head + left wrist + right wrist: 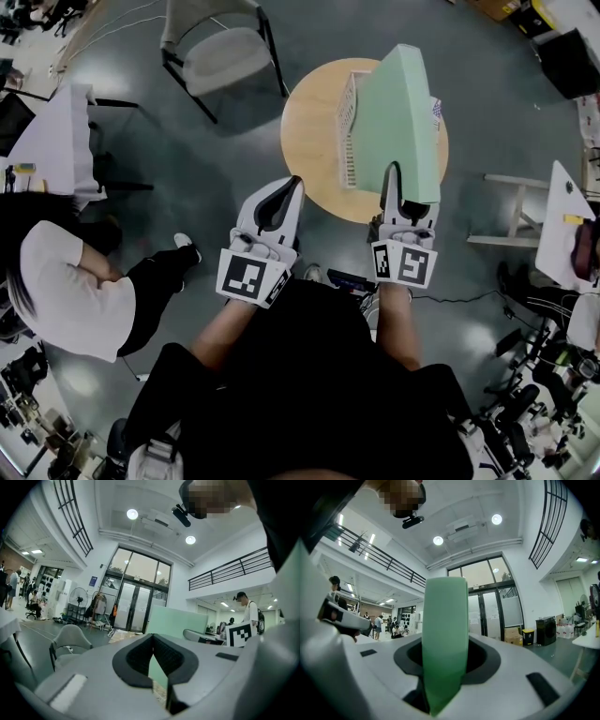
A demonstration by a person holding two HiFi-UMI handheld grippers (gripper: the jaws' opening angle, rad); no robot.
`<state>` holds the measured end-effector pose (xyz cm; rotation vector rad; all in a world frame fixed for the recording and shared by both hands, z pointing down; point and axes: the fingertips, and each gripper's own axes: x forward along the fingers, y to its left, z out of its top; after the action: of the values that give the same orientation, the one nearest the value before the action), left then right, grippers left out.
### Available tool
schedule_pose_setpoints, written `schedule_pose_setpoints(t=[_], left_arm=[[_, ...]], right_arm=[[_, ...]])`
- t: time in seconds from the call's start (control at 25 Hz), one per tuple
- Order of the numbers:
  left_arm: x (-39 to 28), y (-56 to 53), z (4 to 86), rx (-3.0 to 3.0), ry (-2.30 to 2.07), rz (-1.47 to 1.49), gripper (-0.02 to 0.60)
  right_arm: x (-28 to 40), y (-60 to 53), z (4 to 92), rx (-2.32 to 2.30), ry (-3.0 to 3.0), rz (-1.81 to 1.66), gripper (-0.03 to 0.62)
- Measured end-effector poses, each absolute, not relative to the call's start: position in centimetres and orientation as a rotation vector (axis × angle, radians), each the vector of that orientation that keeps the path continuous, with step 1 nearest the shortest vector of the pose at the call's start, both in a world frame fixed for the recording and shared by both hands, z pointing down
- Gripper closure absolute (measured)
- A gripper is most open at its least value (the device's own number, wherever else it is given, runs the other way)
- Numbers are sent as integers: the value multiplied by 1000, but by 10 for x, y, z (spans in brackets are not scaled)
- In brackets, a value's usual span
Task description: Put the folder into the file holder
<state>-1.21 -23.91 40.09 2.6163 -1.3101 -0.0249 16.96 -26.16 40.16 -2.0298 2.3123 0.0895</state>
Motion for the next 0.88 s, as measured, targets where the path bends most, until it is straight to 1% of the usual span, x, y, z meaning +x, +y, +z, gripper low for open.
schedule_pose_setpoints(t=[0.88], left_arm=[[-11,-246,408,2637,-1259,6,577]], right_arm=[[170,-269,433,-2027,2293,94,448]])
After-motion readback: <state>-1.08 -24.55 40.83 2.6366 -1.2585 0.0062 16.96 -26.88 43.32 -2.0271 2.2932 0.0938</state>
